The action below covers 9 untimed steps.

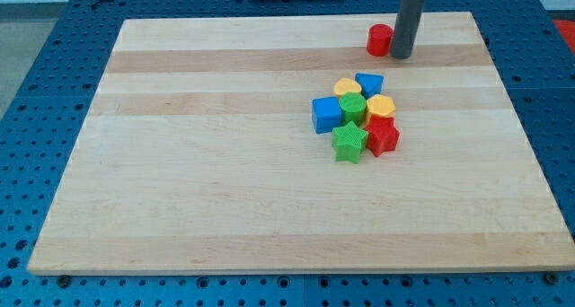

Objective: Push the red circle slightly left

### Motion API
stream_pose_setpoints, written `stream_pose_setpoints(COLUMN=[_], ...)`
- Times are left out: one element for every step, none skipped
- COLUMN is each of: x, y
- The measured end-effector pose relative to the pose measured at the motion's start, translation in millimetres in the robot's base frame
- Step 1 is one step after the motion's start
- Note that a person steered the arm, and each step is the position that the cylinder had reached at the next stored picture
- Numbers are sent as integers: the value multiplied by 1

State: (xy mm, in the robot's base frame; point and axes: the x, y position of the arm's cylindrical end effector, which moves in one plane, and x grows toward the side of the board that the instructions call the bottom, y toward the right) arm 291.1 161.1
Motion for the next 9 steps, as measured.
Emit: stream_pose_setpoints(x=[0, -2, -17, -46, -32, -23, -25, -16, -16], y=[0, 17, 52, 43, -18, -44, -45, -63, -65])
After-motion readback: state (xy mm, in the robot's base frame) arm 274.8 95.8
